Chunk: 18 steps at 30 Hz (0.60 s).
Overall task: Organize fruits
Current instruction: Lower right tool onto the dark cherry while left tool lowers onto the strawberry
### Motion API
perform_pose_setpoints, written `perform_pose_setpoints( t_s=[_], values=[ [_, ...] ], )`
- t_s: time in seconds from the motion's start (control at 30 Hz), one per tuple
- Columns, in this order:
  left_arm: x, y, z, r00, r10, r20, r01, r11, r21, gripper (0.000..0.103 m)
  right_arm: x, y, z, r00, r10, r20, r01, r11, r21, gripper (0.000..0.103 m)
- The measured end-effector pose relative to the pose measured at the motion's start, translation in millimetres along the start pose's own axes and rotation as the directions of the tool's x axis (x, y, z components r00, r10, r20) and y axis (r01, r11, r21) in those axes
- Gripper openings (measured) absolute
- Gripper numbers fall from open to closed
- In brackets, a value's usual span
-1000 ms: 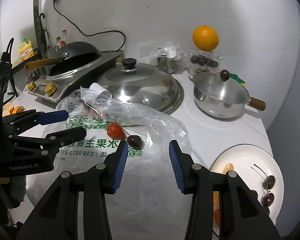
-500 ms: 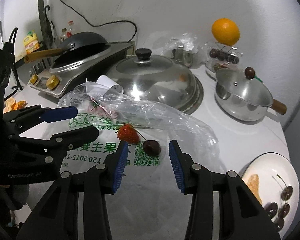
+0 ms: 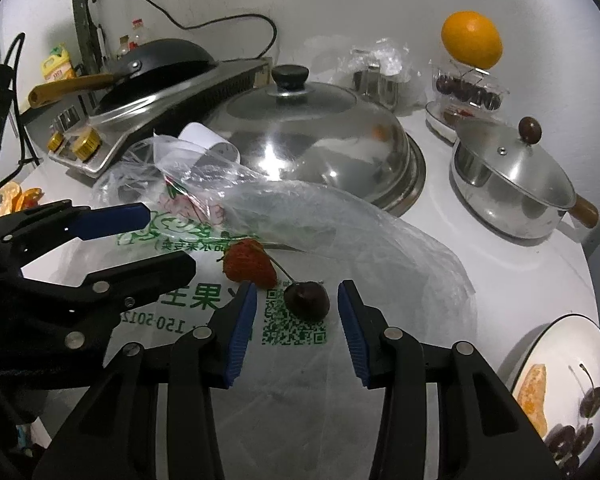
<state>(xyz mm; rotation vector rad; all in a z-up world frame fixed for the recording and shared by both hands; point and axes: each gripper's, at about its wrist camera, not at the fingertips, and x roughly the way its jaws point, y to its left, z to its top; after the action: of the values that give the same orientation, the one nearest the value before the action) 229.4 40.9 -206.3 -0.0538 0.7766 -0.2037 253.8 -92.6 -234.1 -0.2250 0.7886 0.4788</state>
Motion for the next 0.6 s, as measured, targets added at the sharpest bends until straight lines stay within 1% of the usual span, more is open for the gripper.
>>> perform_pose_setpoints(
  t_s=[0.2,0.3,0.53,0.57,0.6],
  values=[
    [7,0,0,1.000,-0.002,-0.008,0.002,1.000,0.004,0.066,10,-1,0,1.000,0.002,-0.017,-0.002,1.000,-0.008,0.044],
    [10,0,0,1.000,-0.002,-0.013,0.002,1.000,0.007,0.066,13,-2,-2,1.000,0.005,-0.025,-0.005,1.000,-0.011,0.039],
    [17,0,0,1.000,0.004,-0.026,-0.004,1.000,0.010,0.066,20,-4,-1,0.999,0.011,-0.036,-0.011,1.000,-0.011,0.036],
    [18,-1,1,1.000,0.005,-0.027,-0.005,1.000,0.011,0.066,21,-5,-2,0.999,0.010,-0.040,-0.010,1.000,-0.012,0.035],
    [18,-1,1,1.000,0.004,-0.028,-0.004,1.000,0.013,0.066,23,-4,-2,0.999,0.009,-0.044,-0.010,1.000,-0.015,0.029]
  ],
)
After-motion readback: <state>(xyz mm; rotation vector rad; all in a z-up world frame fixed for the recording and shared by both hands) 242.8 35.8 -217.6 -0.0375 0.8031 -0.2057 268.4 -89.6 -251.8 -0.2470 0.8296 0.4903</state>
